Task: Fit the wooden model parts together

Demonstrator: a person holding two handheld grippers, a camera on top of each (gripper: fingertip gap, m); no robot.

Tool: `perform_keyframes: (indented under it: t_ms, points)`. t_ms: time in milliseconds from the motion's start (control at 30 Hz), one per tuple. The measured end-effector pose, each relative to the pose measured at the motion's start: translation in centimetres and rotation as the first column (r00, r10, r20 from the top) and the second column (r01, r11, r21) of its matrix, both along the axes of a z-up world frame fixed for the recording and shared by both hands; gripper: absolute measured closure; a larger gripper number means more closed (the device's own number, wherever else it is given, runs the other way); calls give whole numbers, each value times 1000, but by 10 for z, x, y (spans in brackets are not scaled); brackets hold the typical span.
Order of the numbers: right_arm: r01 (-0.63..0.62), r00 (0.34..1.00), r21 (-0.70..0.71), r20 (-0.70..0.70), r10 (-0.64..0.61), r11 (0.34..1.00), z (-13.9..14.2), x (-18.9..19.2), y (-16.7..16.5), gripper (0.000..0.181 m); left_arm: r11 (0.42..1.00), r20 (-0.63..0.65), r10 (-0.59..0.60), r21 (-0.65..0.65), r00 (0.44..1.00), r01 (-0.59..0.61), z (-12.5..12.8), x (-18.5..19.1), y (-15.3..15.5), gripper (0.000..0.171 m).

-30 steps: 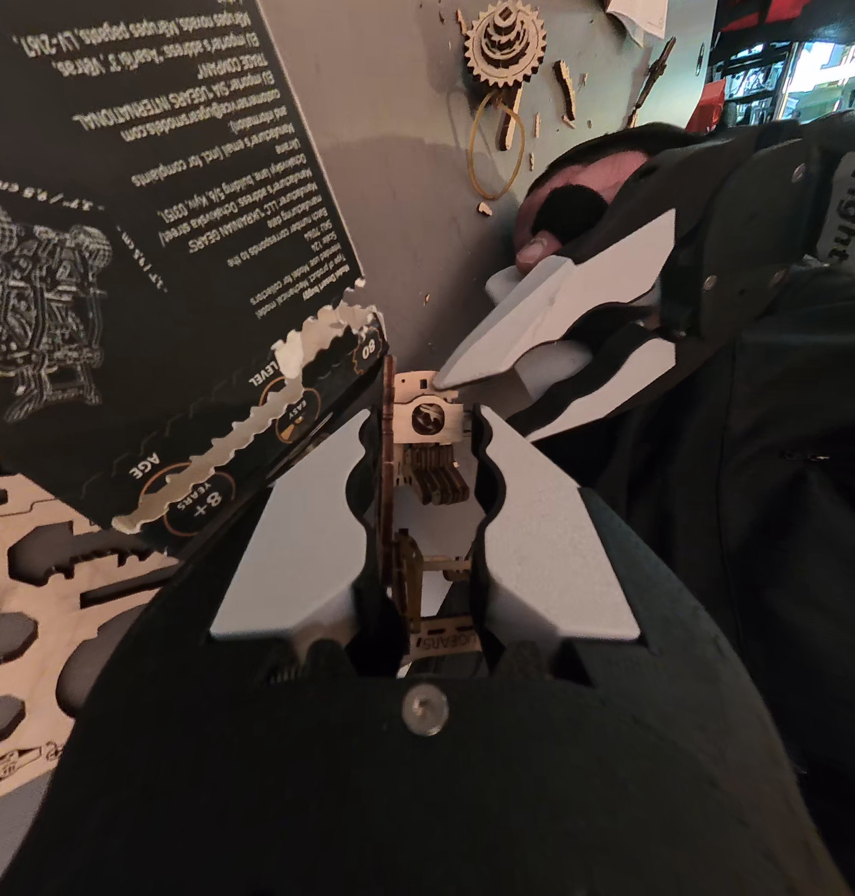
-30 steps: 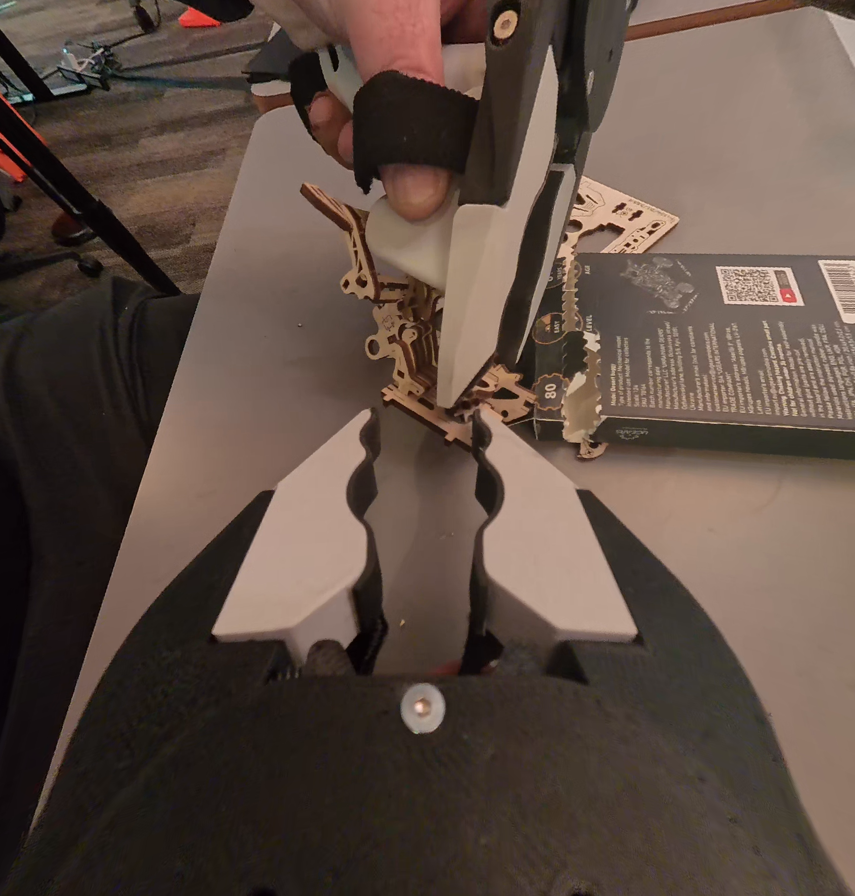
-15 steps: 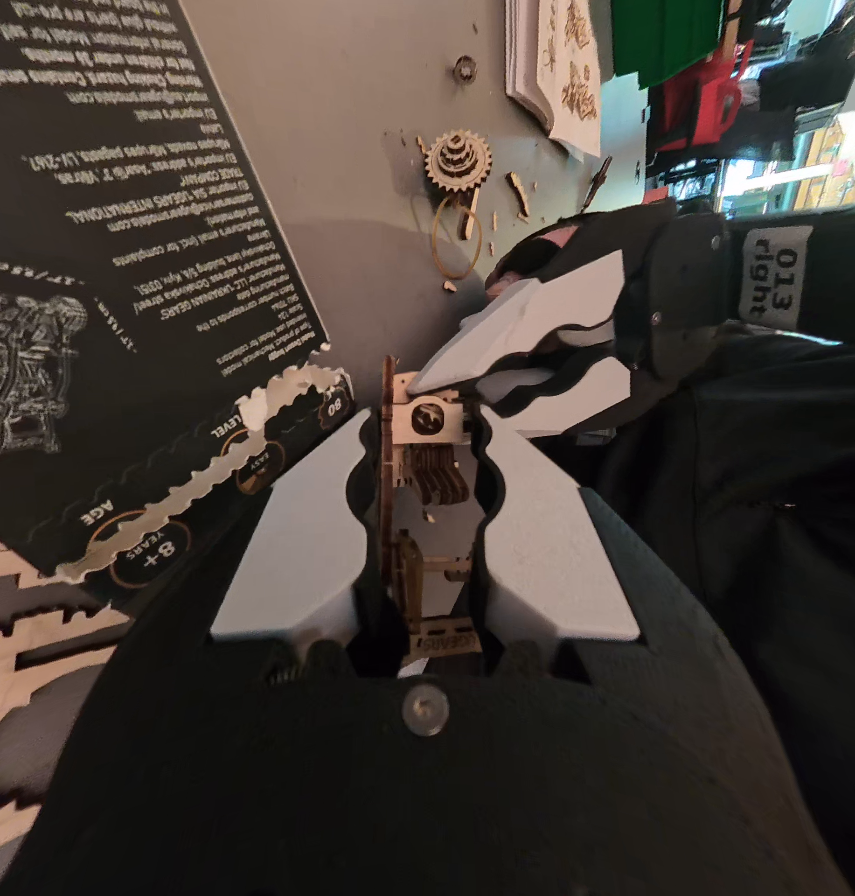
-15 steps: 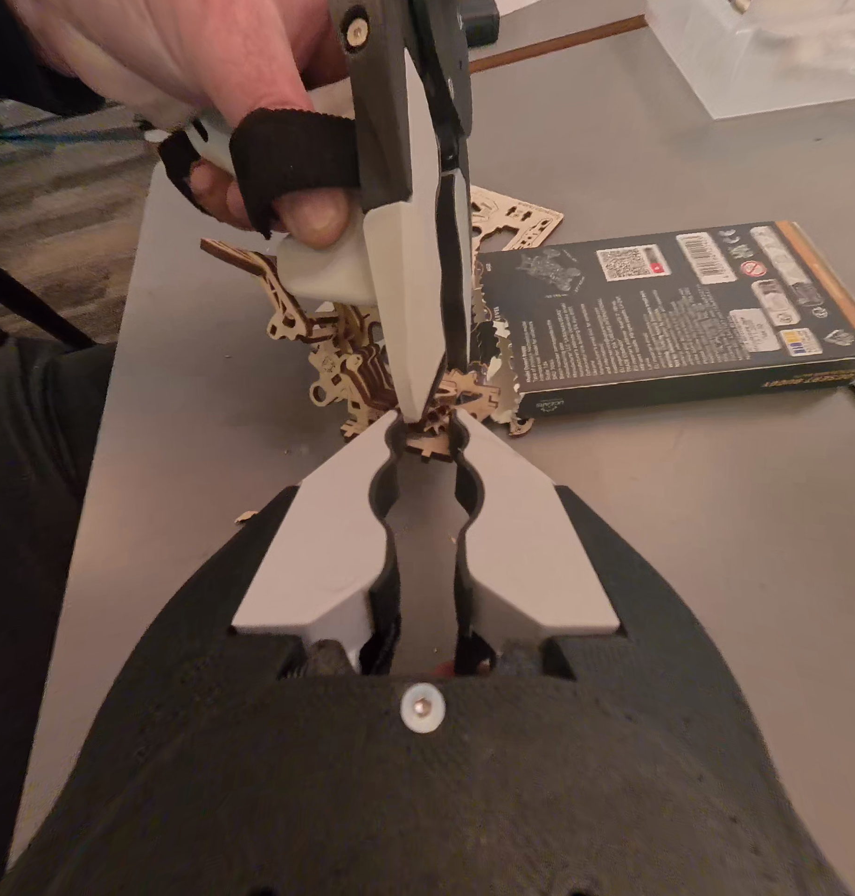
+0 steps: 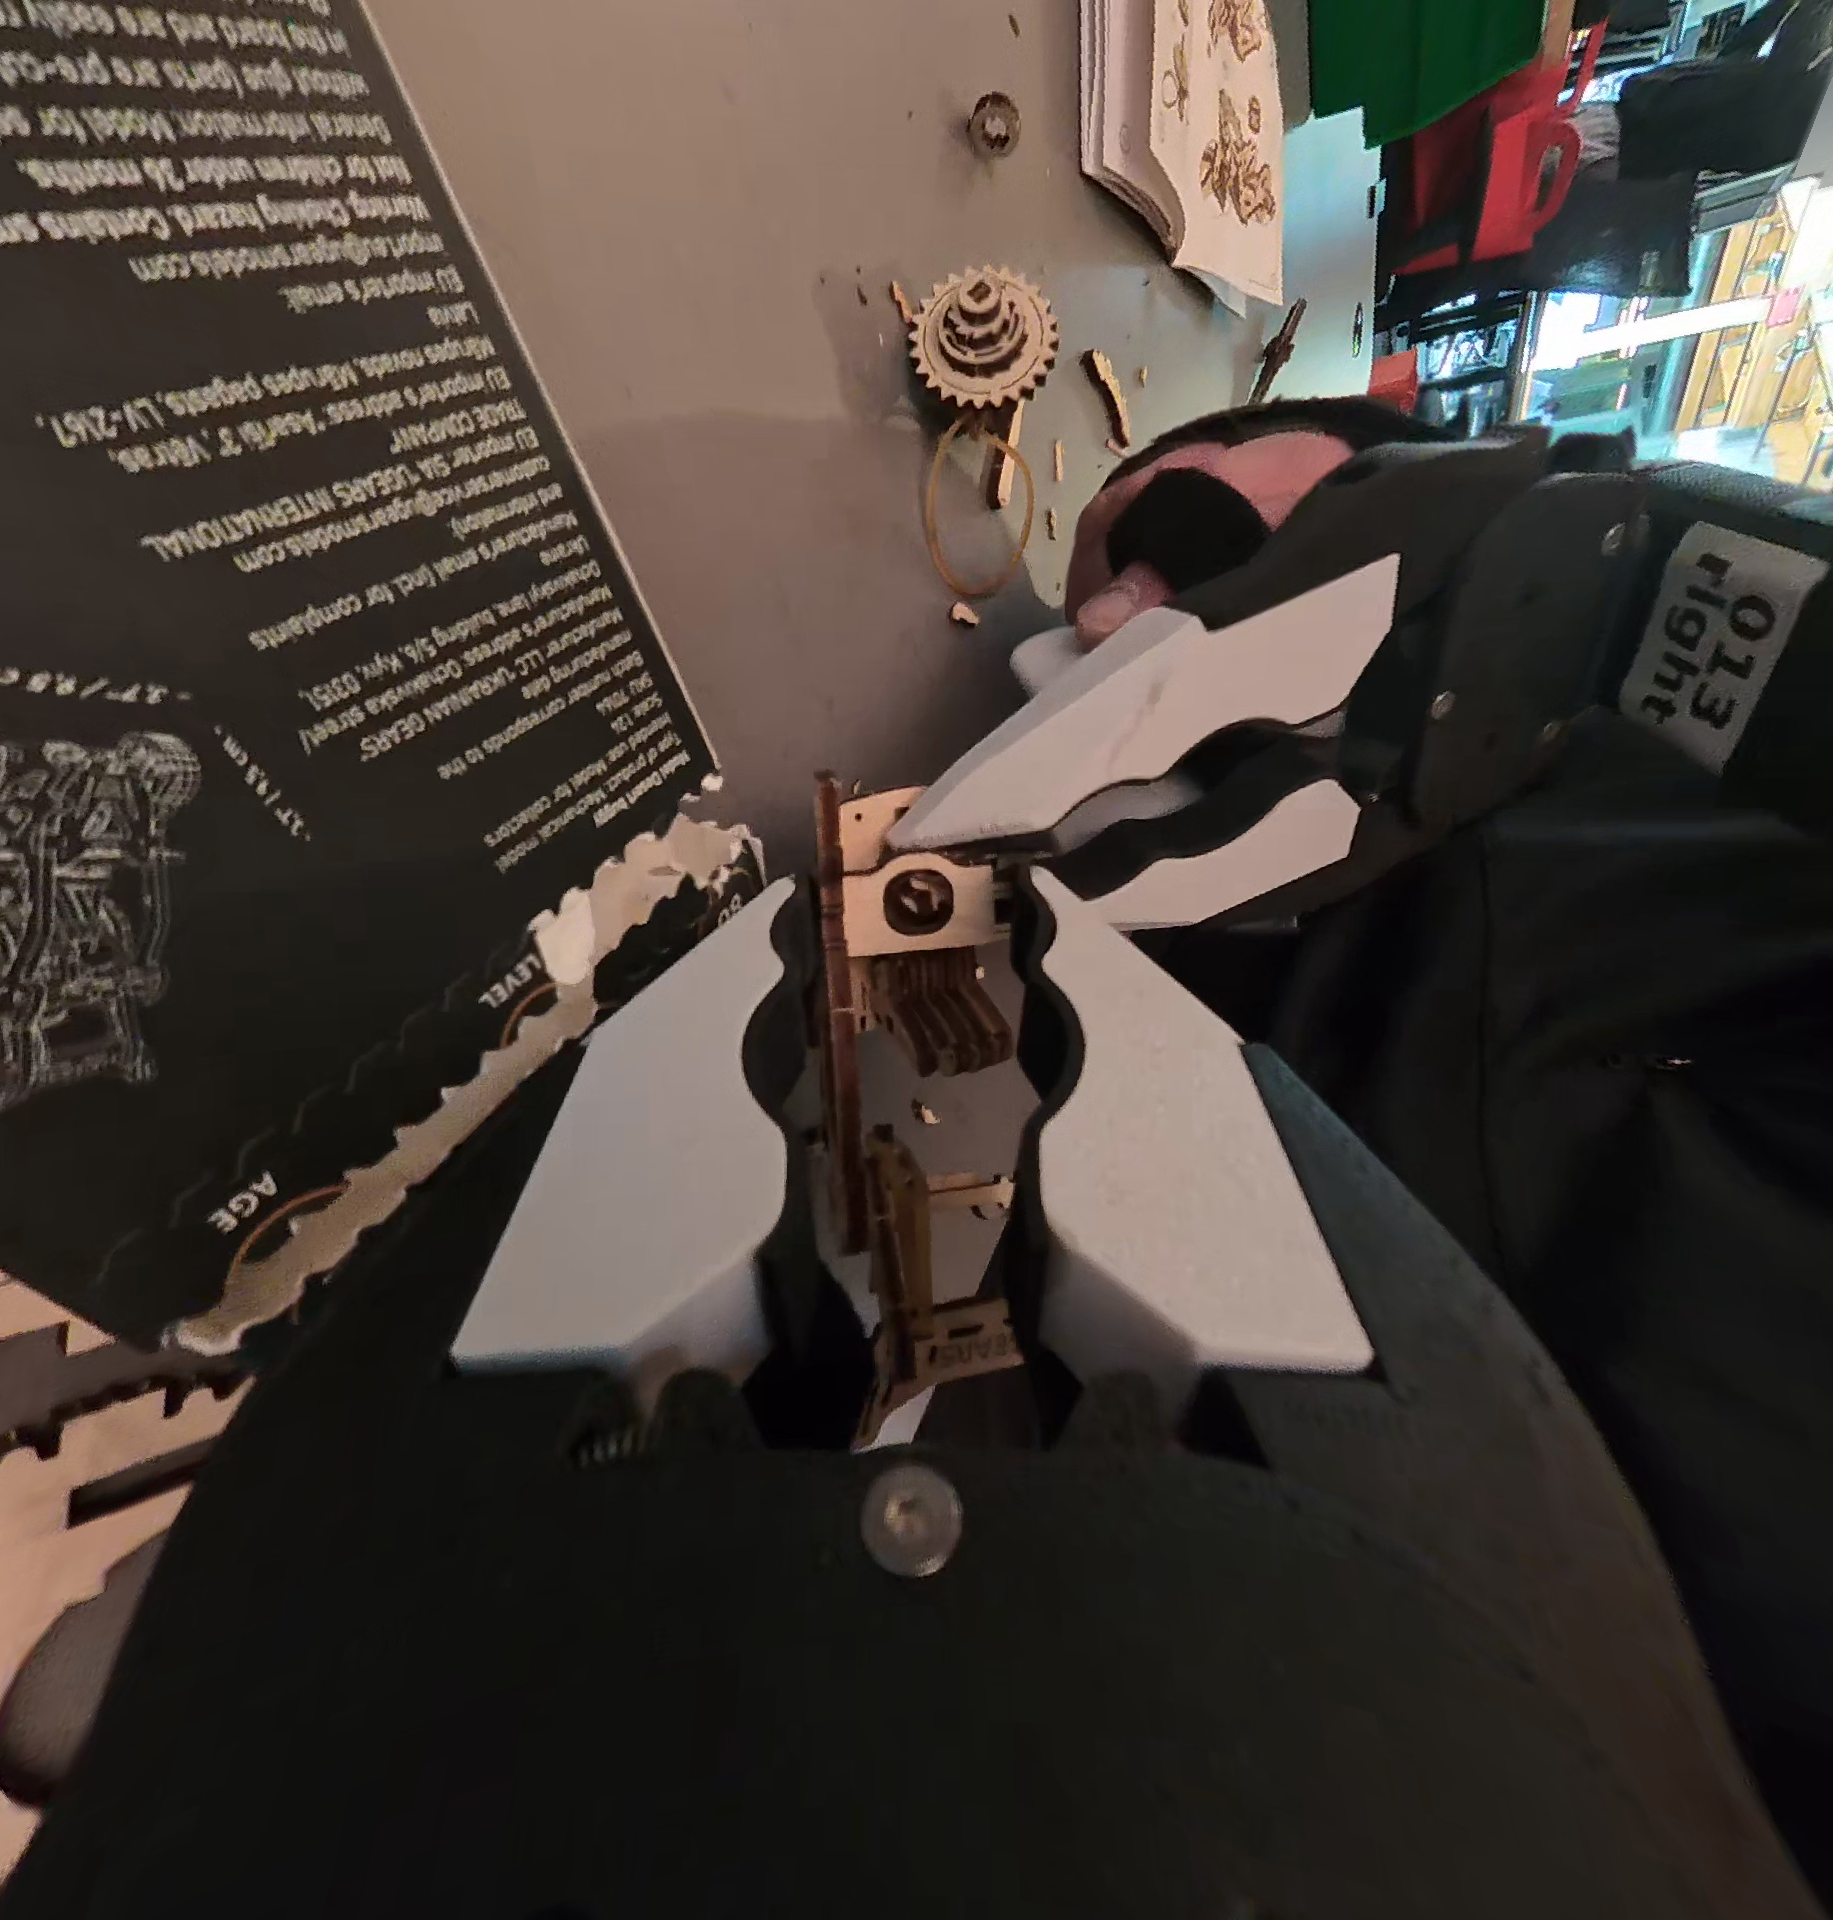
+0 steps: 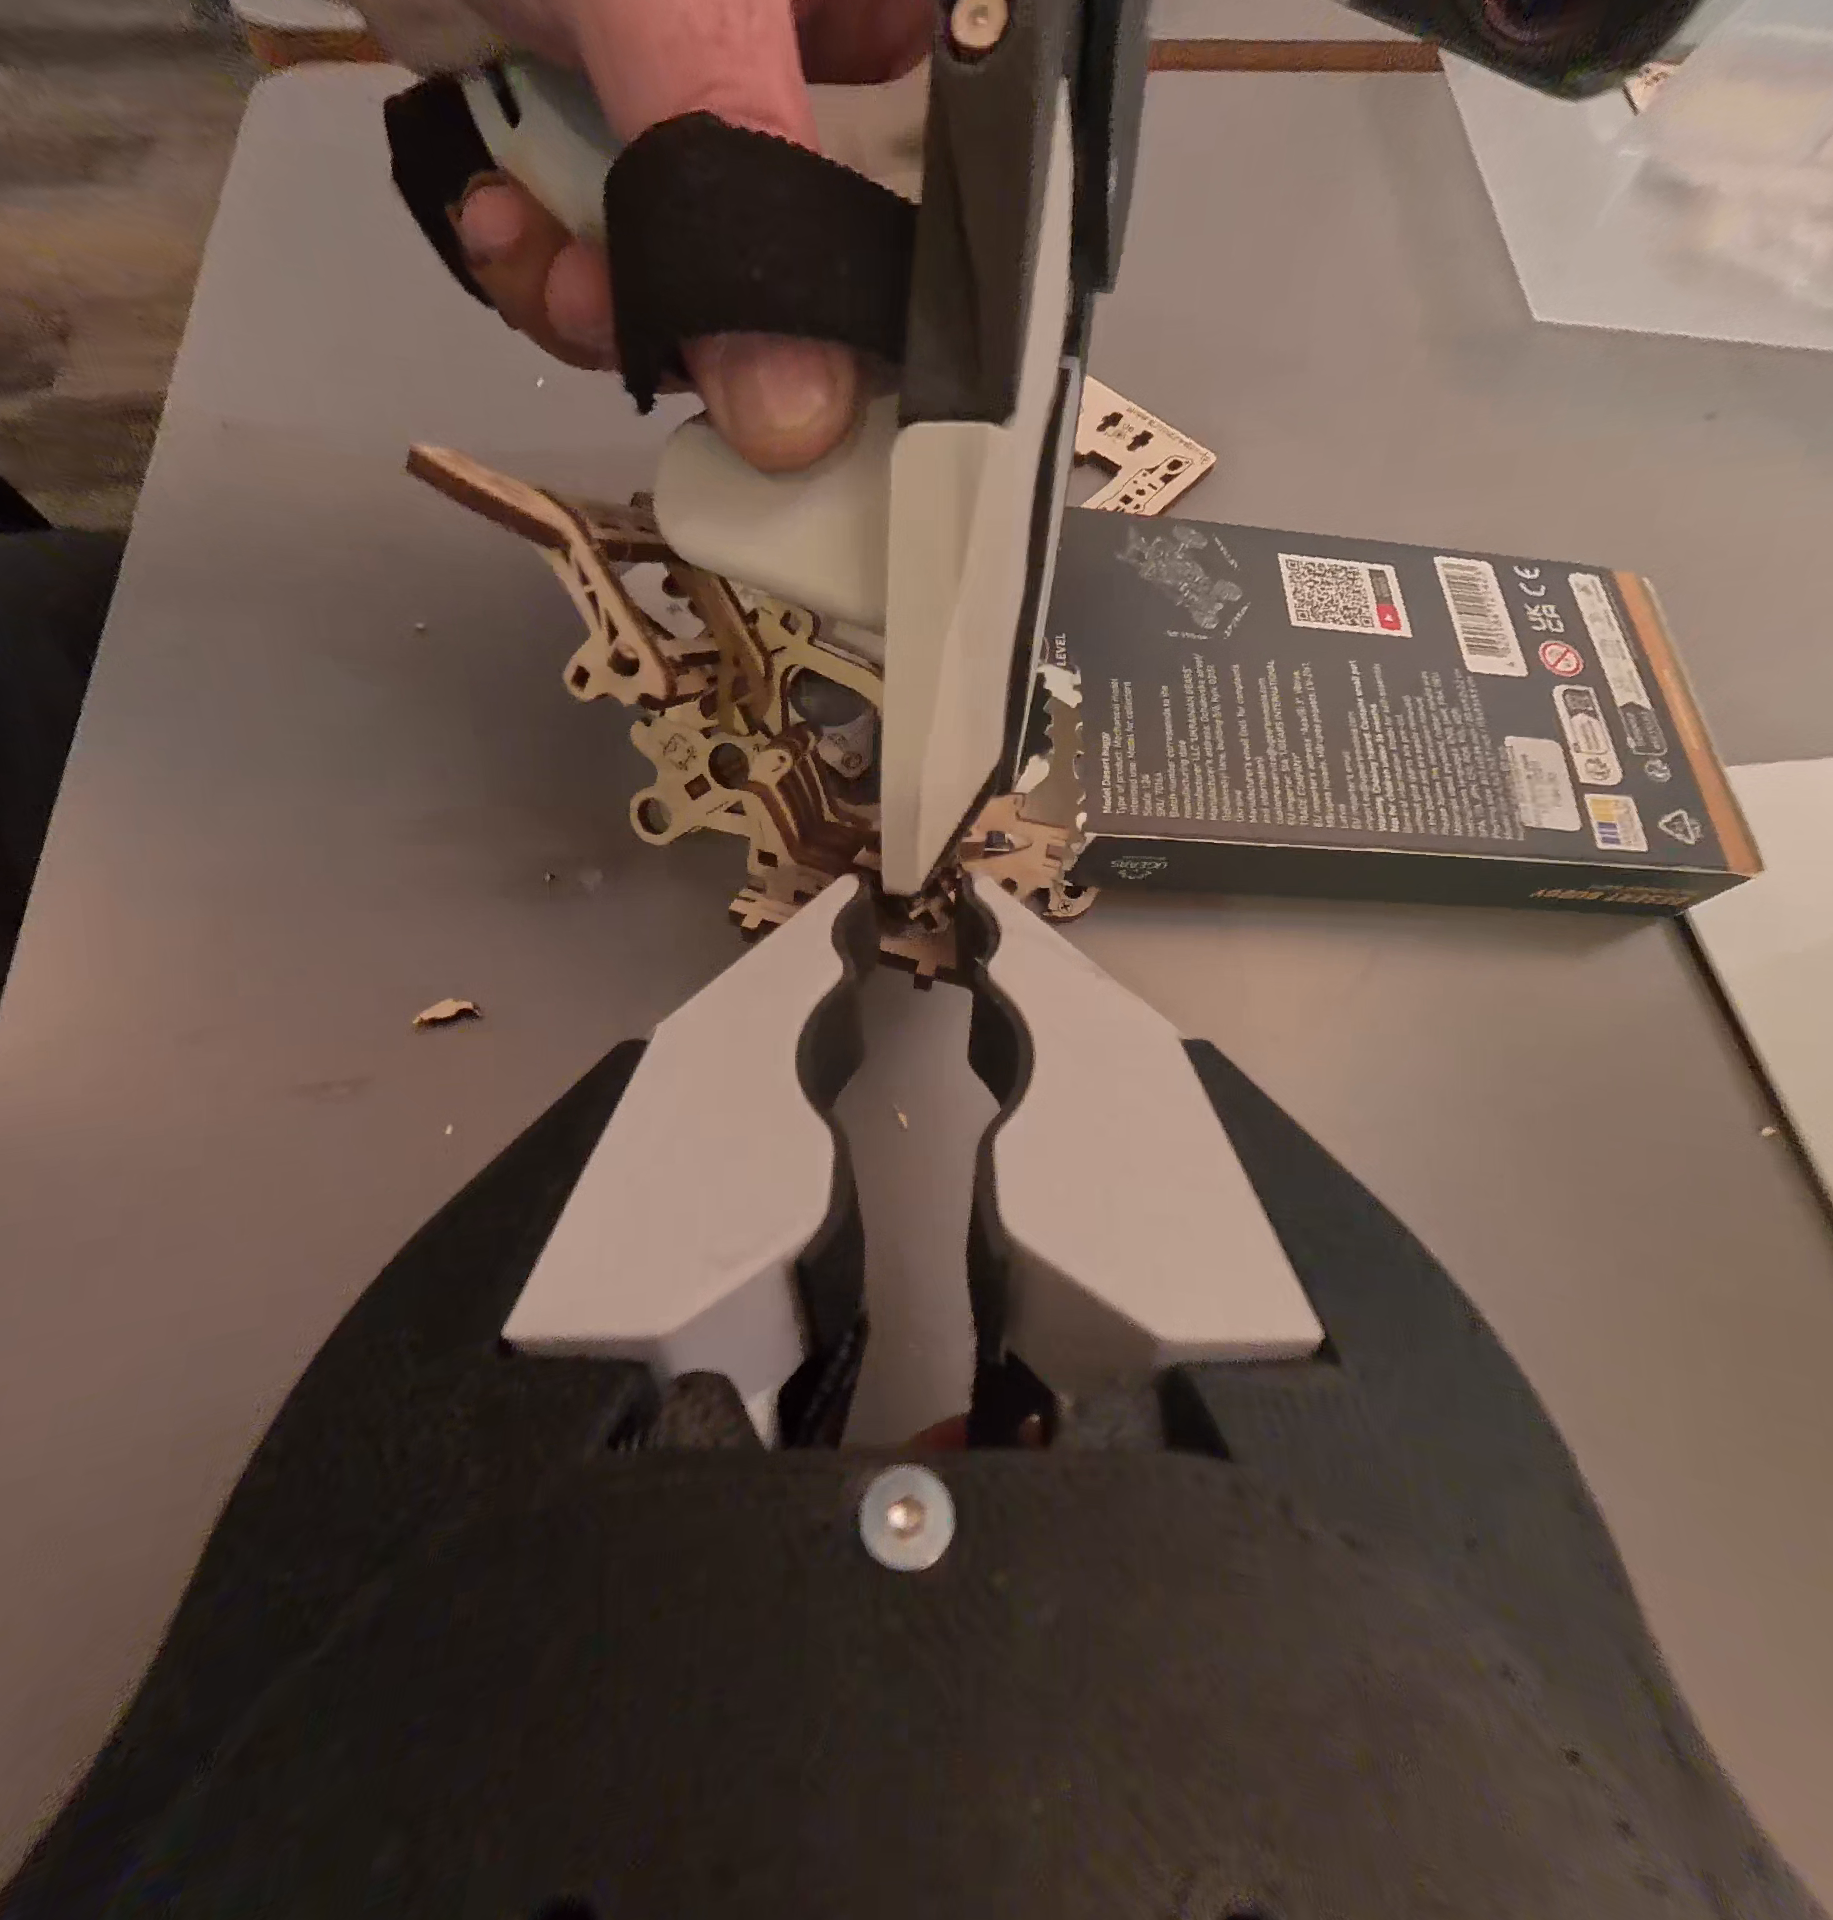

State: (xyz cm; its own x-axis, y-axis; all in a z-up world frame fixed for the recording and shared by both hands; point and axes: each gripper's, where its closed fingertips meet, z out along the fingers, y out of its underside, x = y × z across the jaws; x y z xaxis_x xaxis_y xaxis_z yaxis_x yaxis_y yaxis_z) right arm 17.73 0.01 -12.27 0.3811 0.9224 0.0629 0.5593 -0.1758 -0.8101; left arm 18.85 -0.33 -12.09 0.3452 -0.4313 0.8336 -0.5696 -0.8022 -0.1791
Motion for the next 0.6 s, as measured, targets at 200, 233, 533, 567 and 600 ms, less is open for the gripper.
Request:
perform_keyframes:
  t_ms: [200,233,533,567,600]
  points:
    - [-93,992,48,94,88,995,-1,4,2,170,1000,1,-27,-13,1000,27,0,3,2,137]
    - [-110,990,44,99,105,993,-1,5,2,170,1000,4,-25,-15,1000,25,0,4,2,136]
    - [-225,961,-5,163,223,974,-1,12,3,169,998,17,-48,-40,999,49,0,9,3,137]
    - [-236,957,-1,175,233,972,-1,12,3,169,998,18,-54,-42,998,55,0,10,3,136]
    - [-257,950,9,188,250,966,-1,13,2,169,997,20,-61,-45,998,62,0,10,2,136]
